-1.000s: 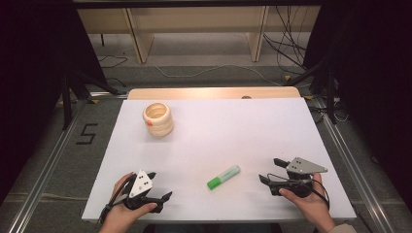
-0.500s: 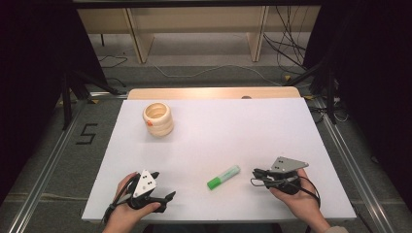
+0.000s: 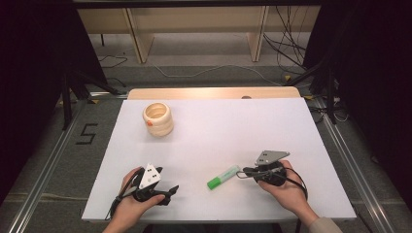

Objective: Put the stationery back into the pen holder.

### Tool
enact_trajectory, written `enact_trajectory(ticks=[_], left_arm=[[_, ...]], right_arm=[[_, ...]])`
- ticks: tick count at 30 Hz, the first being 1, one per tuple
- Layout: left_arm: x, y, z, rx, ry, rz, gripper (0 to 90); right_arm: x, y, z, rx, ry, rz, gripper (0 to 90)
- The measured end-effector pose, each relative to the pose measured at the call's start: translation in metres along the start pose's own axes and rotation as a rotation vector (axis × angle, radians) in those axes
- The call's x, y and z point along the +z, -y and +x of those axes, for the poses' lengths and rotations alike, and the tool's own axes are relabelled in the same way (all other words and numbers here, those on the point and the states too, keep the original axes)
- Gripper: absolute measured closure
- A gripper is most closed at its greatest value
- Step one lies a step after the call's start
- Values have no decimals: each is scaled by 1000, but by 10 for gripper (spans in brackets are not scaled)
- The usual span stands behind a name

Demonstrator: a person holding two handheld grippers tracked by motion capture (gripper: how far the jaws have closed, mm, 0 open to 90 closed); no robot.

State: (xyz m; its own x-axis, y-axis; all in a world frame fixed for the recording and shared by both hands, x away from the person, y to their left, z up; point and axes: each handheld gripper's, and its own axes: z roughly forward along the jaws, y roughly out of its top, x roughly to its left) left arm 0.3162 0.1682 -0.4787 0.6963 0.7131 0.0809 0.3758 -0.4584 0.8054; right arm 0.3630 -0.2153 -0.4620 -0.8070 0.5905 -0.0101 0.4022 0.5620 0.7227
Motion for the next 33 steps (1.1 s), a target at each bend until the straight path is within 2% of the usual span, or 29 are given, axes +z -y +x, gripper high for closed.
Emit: enact_trajectory(ticks=[1, 8, 16, 33], left_arm=[[0, 0, 0, 10, 0, 9, 168], [3, 1, 0, 3, 6, 16, 169], [4, 2, 0, 11, 10, 23, 170], [4, 2, 0, 13, 11, 25, 173]], right_arm=[[3, -3, -1, 1, 3, 3, 900], [25, -22, -12, 27, 4, 33, 900], [52, -37, -16, 19, 10, 87, 900], [65, -35, -19, 36, 13, 135, 899]])
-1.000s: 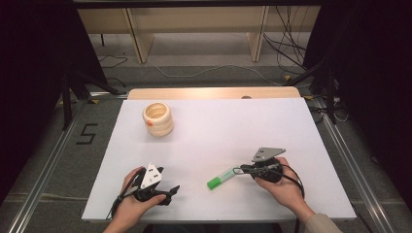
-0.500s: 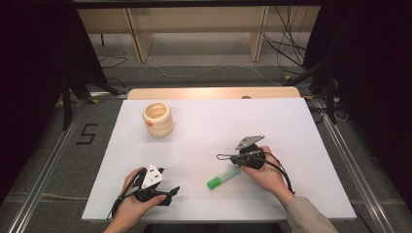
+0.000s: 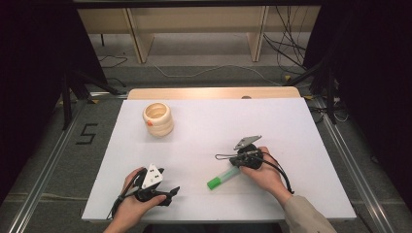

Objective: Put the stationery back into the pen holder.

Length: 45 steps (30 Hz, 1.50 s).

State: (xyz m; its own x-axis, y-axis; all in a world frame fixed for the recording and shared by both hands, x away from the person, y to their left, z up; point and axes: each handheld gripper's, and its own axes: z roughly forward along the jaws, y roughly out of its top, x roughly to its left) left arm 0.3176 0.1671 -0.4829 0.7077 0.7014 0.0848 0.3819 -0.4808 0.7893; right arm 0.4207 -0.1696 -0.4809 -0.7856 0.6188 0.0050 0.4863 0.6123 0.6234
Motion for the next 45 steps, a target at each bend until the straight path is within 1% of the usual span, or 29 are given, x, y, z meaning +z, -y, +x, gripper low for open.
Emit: enact_trajectory(ticks=[8, 10, 15, 21, 23, 24, 32, 39, 40, 41, 42, 44, 45], left_arm=[[-1, 0, 0, 1, -1, -2, 173], [-2, 0, 0, 2, 0, -2, 173], [-3, 0, 1, 2, 0, 0, 174], [-3, 1, 1, 0, -1, -2, 174], [-3, 1, 1, -7, -2, -7, 174], [-3, 1, 1, 0, -1, -1, 174], [-4, 2, 1, -10, -4, -5, 174], [-4, 2, 1, -10, -5, -5, 174], [-4, 2, 1, -10, -5, -5, 174], [-4, 2, 1, -10, -5, -5, 174], [-4, 2, 1, -10, -5, -5, 174], [-4, 2, 1, -8, -6, -4, 174], [-4, 2, 1, -2, -4, 1, 174]], right_arm=[[-1, 1, 1, 3, 2, 14, 900], [-2, 2, 2, 15, 6, 17, 900], [-5, 5, 2, 21, 0, 23, 900], [-13, 12, 6, 50, -6, 46, 900], [-16, 14, 7, 56, -11, 57, 900], [-17, 15, 8, 55, -15, 60, 899], [-27, 25, 16, 44, -43, 85, 895], [-34, 33, 28, 12, -55, 94, 891], [-35, 34, 30, 17, -54, 92, 889], [-36, 35, 30, 4, -55, 92, 887], [-36, 36, 32, 12, -54, 94, 885], [-36, 36, 31, 10, -57, 90, 881], [-36, 36, 31, 14, -60, 91, 880]])
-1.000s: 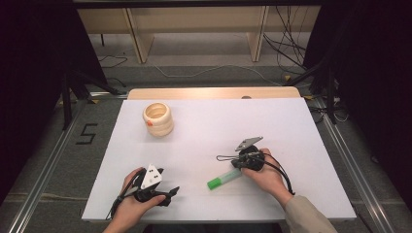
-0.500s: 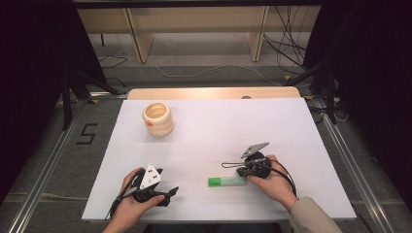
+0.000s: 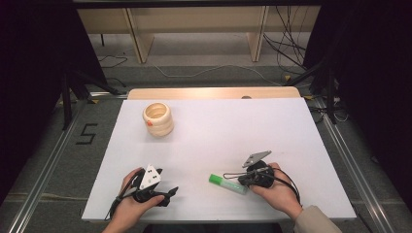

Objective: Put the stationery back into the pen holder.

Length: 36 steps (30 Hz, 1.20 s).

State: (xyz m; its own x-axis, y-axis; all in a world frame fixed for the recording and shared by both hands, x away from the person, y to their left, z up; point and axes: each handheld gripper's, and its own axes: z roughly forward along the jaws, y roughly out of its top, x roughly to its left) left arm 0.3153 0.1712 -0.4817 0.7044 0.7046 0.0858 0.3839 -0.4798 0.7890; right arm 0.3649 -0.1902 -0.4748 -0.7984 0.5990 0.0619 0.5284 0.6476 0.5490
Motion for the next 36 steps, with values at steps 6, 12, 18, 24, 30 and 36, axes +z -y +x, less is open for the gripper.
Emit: enact_trajectory(ticks=[6, 12, 18, 24, 30, 36], left_arm=[[0, 0, 0, -7, -1, -7, 174], [0, 0, 0, -4, -1, -5, 174], [-1, 0, 0, -2, -1, -5, 174], [-1, -1, 0, 0, -1, -7, 174], [0, -1, 0, 9, -2, -4, 174], [0, -1, -1, 8, 0, -5, 174]], right_arm=[[0, 0, 1, -6, 2, 4, 879], [-1, 0, 3, -14, 1, 11, 876], [-1, 0, 3, -10, -3, 12, 849], [-1, -2, 3, -6, -12, -6, 742], [-4, -8, 5, -1, -14, -40, 664], [-2, -16, 12, -10, -38, -62, 588]])
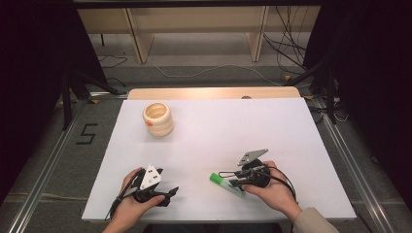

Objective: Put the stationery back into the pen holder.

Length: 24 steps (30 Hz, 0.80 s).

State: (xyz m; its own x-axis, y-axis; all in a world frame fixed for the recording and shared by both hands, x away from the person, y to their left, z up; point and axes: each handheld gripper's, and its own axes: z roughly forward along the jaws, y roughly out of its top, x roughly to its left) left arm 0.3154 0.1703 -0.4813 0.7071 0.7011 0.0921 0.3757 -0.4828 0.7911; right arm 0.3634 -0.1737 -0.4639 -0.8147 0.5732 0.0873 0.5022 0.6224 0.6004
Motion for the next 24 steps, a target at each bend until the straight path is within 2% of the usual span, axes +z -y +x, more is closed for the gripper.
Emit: enact_trajectory(ticks=[8, 13, 17, 20, 24], left_arm=[[1, 0, 0, -1, 0, 3, 174], [1, 0, 0, 0, 2, 1, 174], [0, 1, 0, -2, 0, 2, 174], [1, 0, 0, -1, 1, 5, 174], [2, 0, -1, -1, 4, 6, 174]], right_arm=[[14, -20, 13, -30, -26, 19, 501], [24, -27, 16, -52, -23, 67, 496], [20, -27, 16, -53, -23, 114, 499], [19, -28, 13, -36, -19, 126, 506], [24, -35, 15, -44, -20, 141, 510]])
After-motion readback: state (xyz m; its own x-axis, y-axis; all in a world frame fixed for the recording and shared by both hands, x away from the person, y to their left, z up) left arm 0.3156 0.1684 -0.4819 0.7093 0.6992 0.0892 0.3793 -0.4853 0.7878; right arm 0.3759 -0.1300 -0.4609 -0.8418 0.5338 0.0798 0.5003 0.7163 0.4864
